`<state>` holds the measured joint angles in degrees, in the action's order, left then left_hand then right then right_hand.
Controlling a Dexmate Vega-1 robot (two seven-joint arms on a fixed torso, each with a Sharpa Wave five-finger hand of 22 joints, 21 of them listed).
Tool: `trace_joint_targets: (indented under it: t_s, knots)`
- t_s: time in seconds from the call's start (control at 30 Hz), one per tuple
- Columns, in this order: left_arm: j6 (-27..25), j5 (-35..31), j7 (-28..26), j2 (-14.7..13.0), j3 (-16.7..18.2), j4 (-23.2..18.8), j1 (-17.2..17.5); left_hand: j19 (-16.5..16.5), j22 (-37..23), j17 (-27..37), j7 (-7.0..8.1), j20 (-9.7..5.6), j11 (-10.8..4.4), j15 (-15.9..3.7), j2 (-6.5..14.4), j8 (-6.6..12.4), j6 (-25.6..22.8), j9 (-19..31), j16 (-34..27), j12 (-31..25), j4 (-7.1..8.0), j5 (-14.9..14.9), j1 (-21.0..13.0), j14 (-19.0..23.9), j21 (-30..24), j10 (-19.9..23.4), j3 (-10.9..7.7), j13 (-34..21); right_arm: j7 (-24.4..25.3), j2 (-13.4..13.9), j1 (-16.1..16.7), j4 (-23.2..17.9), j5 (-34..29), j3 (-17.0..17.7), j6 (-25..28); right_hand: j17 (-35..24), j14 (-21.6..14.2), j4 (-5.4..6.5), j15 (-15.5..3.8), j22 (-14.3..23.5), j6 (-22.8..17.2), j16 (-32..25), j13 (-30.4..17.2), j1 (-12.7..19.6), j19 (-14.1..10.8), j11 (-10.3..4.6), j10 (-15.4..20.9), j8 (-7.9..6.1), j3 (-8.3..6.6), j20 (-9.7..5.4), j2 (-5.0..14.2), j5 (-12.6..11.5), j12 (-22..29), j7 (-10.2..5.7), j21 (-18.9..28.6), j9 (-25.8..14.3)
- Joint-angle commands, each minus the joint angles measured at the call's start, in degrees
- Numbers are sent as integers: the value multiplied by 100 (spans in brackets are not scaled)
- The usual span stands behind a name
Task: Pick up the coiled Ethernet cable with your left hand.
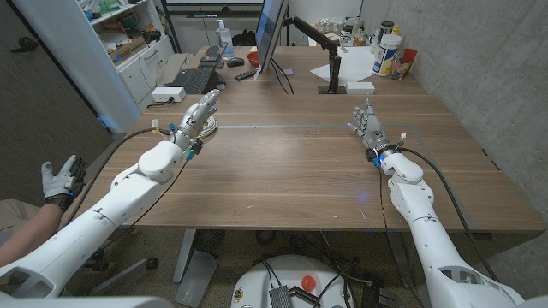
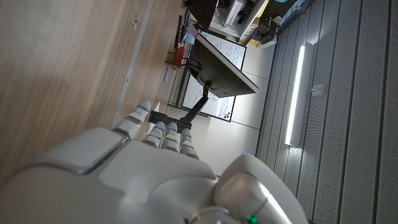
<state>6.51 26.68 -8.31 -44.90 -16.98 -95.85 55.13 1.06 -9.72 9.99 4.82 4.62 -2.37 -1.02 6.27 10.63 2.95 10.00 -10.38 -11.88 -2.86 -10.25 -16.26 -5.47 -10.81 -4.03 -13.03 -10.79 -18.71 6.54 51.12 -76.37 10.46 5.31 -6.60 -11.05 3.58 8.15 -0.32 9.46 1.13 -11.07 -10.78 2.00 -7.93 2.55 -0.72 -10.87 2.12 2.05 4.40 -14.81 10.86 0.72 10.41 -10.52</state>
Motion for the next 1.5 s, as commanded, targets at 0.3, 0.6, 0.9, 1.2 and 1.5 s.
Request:
trace_joint_targets:
  t_s: [0.3, 0.6, 0.9, 1.2, 1.5]
  knots:
    - [-339, -314, -237, -512, 296, -547, 308, -61, -27, 17, 23, -4, -4, -41, -28, 47, -112, 14, -36, -57, -79, 10, -86, 23, -42, 121, -32, -18, 14, 17, 16, -17, -19, -14, -9, -19, 14, 17, 3, 19, 55, -39, -18, 8, -25, 7, -4, -32, 33, 3, 29, -21, 43, -4, 33, -32]
    - [-567, -507, -292, -740, 372, -842, 367, -102, -27, 17, 5, -7, -23, -56, -33, 73, -216, 15, -45, -80, -106, 13, -103, 64, -51, 196, -45, -20, 2, 28, 17, -18, -23, -23, -17, -19, 13, 16, 3, 19, 53, -39, -18, 10, -26, -1, -3, -34, 36, 3, 29, -20, 43, -9, 33, -32]
    - [-763, -748, -327, -944, 416, -1103, 406, -128, -27, 18, 8, -17, -22, -62, -31, 71, -251, 16, -48, -101, -125, 15, -113, 94, -55, 266, -57, -21, 16, 23, 25, -44, -21, -26, 25, -19, 15, 15, 6, 19, 56, -38, -18, 12, -27, 7, -3, -33, 38, 5, 30, -20, 43, -10, 34, -32]
    - [-1003, -860, -278, -1144, 493, -1341, 445, -139, -27, 17, -4, -16, -23, -65, -33, 63, -255, 17, -46, -97, -141, 15, -124, 103, -55, 270, -65, -22, 7, 26, 18, -28, -27, -37, 15, -19, 17, 15, 0, 19, 56, -37, -18, 12, -27, 4, -2, -33, 42, 6, 30, -19, 43, -13, 33, -32]
    - [-1380, -1039, -201, -1484, 608, -1725, 484, -169, -24, 13, -44, 28, -46, -48, -64, 45, -229, 19, -30, -81, -216, 5, -200, 87, -55, 250, -91, -25, -5, 32, 12, -10, -34, -44, -6, -19, 15, 14, 4, 19, 60, -38, -18, 14, -28, 2, -5, -32, 44, 4, 31, -19, 42, -13, 33, -32]
